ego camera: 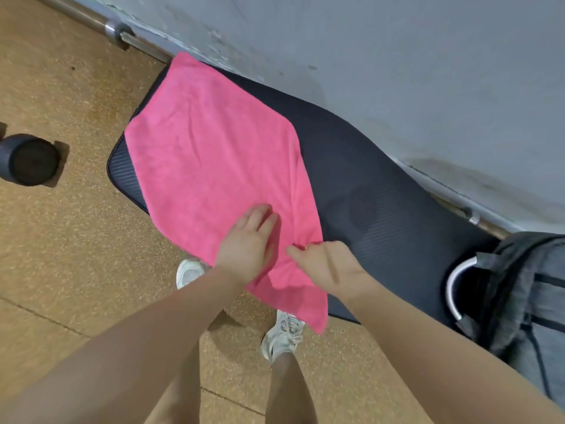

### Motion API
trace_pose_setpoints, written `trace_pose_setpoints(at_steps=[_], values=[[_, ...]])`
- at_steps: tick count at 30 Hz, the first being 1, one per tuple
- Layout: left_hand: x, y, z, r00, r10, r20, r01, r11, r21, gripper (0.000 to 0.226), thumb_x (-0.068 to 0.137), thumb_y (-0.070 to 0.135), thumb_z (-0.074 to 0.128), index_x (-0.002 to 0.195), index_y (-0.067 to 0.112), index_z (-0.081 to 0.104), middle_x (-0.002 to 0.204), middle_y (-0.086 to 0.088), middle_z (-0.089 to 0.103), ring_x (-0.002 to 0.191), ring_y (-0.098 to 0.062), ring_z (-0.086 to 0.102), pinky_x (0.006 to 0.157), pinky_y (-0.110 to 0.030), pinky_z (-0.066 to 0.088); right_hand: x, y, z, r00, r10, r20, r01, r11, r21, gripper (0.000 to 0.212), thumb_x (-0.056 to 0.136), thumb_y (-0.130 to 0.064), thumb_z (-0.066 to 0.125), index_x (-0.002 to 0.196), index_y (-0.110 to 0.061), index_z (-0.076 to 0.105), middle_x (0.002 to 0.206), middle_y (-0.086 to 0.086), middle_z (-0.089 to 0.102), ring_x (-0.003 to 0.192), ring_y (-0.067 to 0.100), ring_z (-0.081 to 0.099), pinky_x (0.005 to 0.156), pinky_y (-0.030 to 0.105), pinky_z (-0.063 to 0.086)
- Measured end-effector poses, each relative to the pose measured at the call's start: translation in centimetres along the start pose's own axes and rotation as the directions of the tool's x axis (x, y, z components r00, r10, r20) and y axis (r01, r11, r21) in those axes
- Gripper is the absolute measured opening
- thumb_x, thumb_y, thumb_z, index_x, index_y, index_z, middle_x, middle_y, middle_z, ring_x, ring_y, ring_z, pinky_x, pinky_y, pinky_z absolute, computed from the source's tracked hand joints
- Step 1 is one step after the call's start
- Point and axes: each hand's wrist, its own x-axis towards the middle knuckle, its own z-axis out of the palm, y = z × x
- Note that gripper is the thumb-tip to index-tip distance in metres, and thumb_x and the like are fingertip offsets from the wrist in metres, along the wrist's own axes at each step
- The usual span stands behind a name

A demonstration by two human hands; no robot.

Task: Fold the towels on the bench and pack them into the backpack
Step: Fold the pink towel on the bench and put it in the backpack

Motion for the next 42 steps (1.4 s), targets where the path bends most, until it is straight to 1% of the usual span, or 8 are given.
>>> trace_pose_setpoints(at_steps=[2,4,11,15,23,30,36,42], values=[[-0.5,0.2,0.5,0.994,-0.032,0.109,0.026,0.998,0.052,0.077,0.083,0.033,0.06,0.145,0.006,0.021,0.154,-0.015,0.016,0.142,-0.034,0.015,0.116,-0.047,0.017,-0.6,1.2,0.0,0.997,0.052,-0.06,-0.055,0.998,-0.037,0.028,0.079,-0.006,0.059,0.104,-0.012,0.049,0.056,0.001,0.051,0.045,0.024,0.052,0.039,0.024,0.014],[-0.9,0.6,0.6,0.97,-0.09,0.226,0.049,0.982,0.182,0.103,0.077,0.051,0.062,0.147,0.014,-0.004,0.156,-0.009,-0.01,0.144,-0.026,-0.008,0.116,-0.041,-0.003,-2.0,3.0,-0.1,0.995,0.095,0.04,-0.098,0.991,0.089,0.02,0.086,-0.006,0.046,0.104,-0.012,0.043,0.06,-0.001,0.039,0.048,0.025,0.04,0.043,0.029,0.023],[0.1,4.4,1.6,0.987,-0.04,0.153,-0.009,0.951,0.31,0.113,0.069,0.065,0.06,0.145,0.027,-0.015,0.153,-0.007,-0.023,0.142,-0.03,-0.018,0.103,-0.045,-0.021,-6.1,9.7,-1.2,0.854,0.49,0.176,-0.492,0.649,0.58,0.027,0.088,-0.037,0.049,0.074,-0.013,0.047,0.07,0.004,0.055,0.068,0.027,0.053,0.06,0.031,0.038],[1.6,6.6,2.5,0.972,0.006,0.234,-0.087,0.937,0.337,0.109,0.073,0.058,0.063,0.146,0.026,-0.012,0.154,-0.007,-0.022,0.142,-0.029,-0.016,0.112,-0.046,-0.014,-6.0,11.7,-1.1,0.761,0.629,0.158,-0.604,0.597,0.528,0.003,0.083,-0.011,0.048,0.084,-0.014,0.049,0.087,0.007,0.052,0.079,0.028,0.052,0.066,0.033,0.038],[2.5,4.6,-0.1,0.946,0.152,0.287,-0.192,0.974,0.118,0.08,0.09,0.047,0.048,0.147,0.026,-0.005,0.154,-0.004,-0.019,0.144,-0.023,-0.012,0.118,-0.038,-0.003,-5.8,10.8,-2.9,0.703,0.711,0.018,-0.707,0.697,0.115,0.039,0.088,-0.003,0.039,0.124,-0.013,0.051,0.152,0.015,0.019,0.139,0.034,0.018,0.112,0.044,0.019],[1.1,-4.6,-7.2,0.996,-0.083,-0.028,0.081,0.994,-0.067,0.055,0.081,0.009,0.049,0.135,0.004,0.041,0.142,-0.021,0.038,0.124,-0.041,0.043,0.098,-0.05,0.039,4.6,2.0,-8.8,0.943,0.331,-0.019,-0.287,0.844,0.453,0.035,0.085,-0.005,0.046,0.118,-0.008,0.059,0.147,0.013,0.033,0.131,0.03,0.037,0.106,0.035,0.035],[1.1,-13.9,-11.3,0.849,-0.495,-0.184,0.464,0.866,-0.185,0.06,0.091,0.025,0.05,0.142,0.005,0.025,0.149,-0.016,0.022,0.134,-0.035,0.025,0.107,-0.046,0.023,16.3,-3.8,-13.5,0.938,0.318,-0.141,-0.18,0.789,0.587,0.031,0.094,-0.015,0.043,0.122,-0.005,0.052,0.134,0.013,0.042,0.115,0.027,0.048,0.098,0.031,0.036],[4.1,-18.8,-11.5,0.839,-0.533,-0.111,0.471,0.814,-0.34,0.053,0.085,0.037,0.06,0.133,0.02,0.042,0.151,-0.006,0.019,0.138,-0.029,0.013,0.111,-0.043,0.012,23.0,-5.1,-14.2,0.887,0.444,-0.128,-0.337,0.811,0.479,0.033,0.095,-0.022,0.042,0.125,-0.009,0.046,0.131,0.01,0.038,0.104,0.032,0.054,0.084,0.036,0.041]])
